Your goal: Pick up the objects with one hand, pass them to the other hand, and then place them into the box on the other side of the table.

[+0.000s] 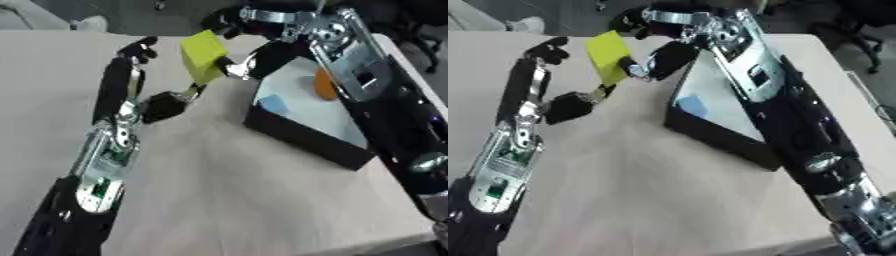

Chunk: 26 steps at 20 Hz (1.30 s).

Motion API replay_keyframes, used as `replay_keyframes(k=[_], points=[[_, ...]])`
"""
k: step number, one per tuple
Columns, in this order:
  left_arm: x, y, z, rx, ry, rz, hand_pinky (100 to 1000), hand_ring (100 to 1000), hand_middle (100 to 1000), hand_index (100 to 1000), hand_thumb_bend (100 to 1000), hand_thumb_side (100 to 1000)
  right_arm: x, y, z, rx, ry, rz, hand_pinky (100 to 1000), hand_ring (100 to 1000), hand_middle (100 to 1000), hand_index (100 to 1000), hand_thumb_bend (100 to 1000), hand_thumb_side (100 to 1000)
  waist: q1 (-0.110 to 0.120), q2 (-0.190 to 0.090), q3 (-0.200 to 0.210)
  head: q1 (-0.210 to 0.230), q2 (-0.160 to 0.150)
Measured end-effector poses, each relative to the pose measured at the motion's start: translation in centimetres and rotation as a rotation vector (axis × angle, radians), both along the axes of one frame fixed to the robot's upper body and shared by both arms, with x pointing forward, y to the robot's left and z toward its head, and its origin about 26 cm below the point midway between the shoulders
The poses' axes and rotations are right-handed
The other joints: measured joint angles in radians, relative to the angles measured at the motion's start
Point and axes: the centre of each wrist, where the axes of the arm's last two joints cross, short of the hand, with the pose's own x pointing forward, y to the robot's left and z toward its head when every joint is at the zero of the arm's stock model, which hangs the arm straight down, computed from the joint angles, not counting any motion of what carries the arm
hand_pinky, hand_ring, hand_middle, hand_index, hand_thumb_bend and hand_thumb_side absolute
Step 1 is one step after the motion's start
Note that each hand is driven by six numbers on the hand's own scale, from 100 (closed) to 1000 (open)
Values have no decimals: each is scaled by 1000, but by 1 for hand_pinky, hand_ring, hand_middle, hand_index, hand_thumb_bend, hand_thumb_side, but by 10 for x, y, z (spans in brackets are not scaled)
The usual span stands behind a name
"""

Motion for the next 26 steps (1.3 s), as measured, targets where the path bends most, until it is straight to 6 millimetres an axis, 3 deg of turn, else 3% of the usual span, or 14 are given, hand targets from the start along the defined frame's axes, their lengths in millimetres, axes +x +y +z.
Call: replay_keyframes(k=[5, 10, 14, 21, 25, 26], points=[[1, 37, 10, 6, 0, 45, 902, 750, 688, 892, 613, 356, -1, -26, -3, 31, 5, -91, 960, 1000, 990, 604, 100, 204, 31, 0, -6, -39, 11], [-4, 80, 23, 34, -2, 91, 887, 739, 679, 886, 612, 345, -4, -59, -8, 74, -6, -211, 962, 1000, 998, 607, 100, 201, 48, -3, -12, -94, 18], [-12, 101, 36, 45, -25, 114, 891, 740, 679, 887, 607, 337, -7, -83, -16, 105, -3, -306, 962, 1000, 996, 608, 100, 201, 64, -4, -20, -116, 19], [-24, 124, 56, 21, -76, 156, 890, 737, 674, 888, 591, 337, -10, -117, -36, 106, -12, -475, 956, 1000, 1000, 616, 100, 205, 86, -4, -29, -122, 18], [-29, 131, 61, -10, -95, 159, 892, 735, 679, 890, 560, 366, -7, -128, -47, 81, -30, -541, 962, 1000, 1000, 700, 100, 205, 95, -4, -29, -119, 18], [-30, 131, 62, -18, -97, 156, 892, 734, 678, 889, 558, 365, -7, -130, -49, 70, -37, -550, 959, 1000, 1000, 759, 100, 205, 95, -4, -29, -119, 18]])
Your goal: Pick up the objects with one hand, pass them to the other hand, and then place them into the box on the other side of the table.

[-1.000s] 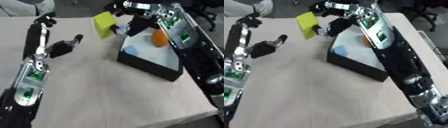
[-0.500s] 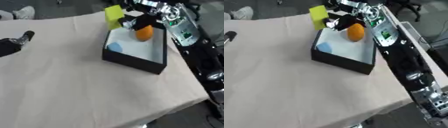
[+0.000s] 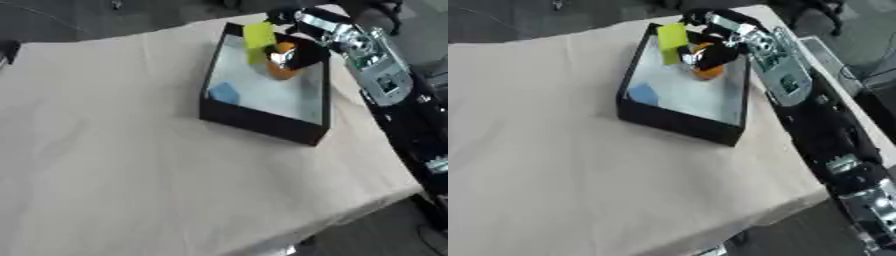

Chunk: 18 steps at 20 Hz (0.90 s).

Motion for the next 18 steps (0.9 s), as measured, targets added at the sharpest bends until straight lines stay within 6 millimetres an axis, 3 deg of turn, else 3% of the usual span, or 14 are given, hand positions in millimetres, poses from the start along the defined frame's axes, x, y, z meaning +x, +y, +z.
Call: replay_keyframes(k=[3, 6, 18], points=[[-1, 2, 1, -18, -12, 1, 897, 735, 679, 887, 561, 370, 3, -4, -5, -47, -12, -20, 963, 1000, 1000, 831, 100, 209, 0, 0, 0, 4, 0], [-2, 3, 2, -29, -22, 1, 899, 736, 680, 889, 564, 372, 6, -9, -12, -95, -3, -41, 1000, 1000, 1000, 996, 100, 215, 0, 0, 1, 8, -1], [-4, 7, 2, -46, -35, 10, 900, 737, 682, 893, 574, 369, 6, -20, -22, -281, 13, -53, 1000, 1000, 1000, 1000, 100, 100, 0, 0, 3, 16, -1]])
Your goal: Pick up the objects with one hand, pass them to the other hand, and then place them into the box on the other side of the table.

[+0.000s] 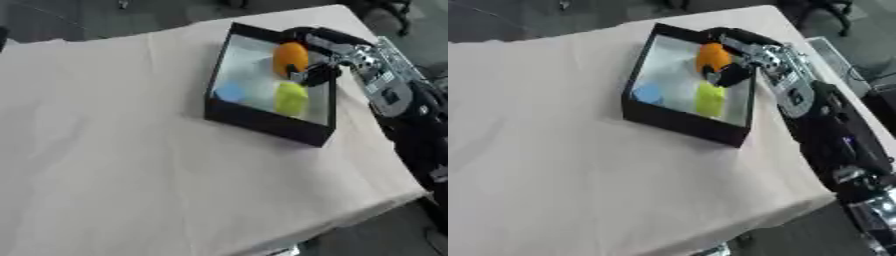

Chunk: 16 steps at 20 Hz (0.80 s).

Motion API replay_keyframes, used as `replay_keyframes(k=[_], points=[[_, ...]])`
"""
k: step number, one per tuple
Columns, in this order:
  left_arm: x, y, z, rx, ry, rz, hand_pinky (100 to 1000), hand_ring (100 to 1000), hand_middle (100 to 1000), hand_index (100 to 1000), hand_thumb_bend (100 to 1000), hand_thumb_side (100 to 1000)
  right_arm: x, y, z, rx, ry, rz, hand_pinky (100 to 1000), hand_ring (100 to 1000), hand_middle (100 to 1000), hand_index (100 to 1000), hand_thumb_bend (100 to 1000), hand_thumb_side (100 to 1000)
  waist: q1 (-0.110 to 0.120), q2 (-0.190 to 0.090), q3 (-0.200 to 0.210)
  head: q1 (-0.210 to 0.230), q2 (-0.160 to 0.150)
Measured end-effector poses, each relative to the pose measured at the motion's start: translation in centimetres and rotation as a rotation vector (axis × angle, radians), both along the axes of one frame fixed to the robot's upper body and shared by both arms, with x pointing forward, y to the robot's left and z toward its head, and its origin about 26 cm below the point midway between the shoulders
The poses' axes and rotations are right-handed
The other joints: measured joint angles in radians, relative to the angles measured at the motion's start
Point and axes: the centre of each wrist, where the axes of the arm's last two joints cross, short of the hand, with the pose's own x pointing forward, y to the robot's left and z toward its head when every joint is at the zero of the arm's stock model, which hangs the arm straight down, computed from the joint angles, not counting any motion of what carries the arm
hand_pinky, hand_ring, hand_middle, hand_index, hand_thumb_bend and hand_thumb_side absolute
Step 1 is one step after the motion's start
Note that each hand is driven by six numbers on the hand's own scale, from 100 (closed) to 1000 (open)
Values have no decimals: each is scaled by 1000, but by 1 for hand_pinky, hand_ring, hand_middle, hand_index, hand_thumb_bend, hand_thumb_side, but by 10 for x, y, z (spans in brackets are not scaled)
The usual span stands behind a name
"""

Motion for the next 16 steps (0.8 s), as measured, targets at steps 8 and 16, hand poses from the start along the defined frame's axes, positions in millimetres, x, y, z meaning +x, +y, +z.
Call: replay_keyframes(k=[8, 16], points=[[-2, 3, 0, -31, -20, 19, 897, 714, 673, 916, 451, 494, -8, -3, 16, 176, -95, -16, 1000, 1000, 1000, 1000, 100, 233, 0, 0, 4, 7, 0], [-5, 10, -1, -179, -85, 41, 915, 725, 691, 914, 116, 832, -28, -9, 35, 656, -230, 5, 1000, 1000, 1000, 1000, 100, 462, -8, 0, 11, 17, -2]])
